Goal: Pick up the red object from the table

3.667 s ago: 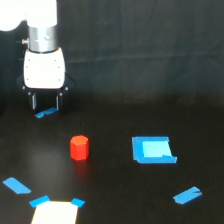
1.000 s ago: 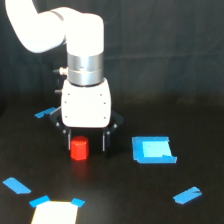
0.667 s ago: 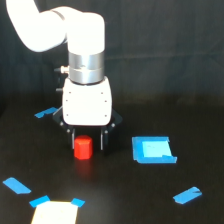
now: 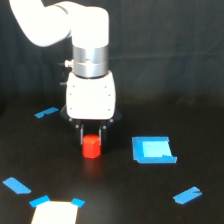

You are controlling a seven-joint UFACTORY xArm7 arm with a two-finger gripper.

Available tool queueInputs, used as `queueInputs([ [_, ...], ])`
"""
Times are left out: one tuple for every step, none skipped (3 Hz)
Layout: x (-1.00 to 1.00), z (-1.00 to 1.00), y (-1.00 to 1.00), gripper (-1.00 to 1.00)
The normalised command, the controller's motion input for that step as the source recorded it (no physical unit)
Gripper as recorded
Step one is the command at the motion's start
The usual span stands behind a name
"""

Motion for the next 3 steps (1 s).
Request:
queueInputs([
  [0.31,0.99,-0.51,-0.88],
  [0.92,1.0,-0.07,-0.41],
  [1.0,0.99,-0.21,-0.2],
])
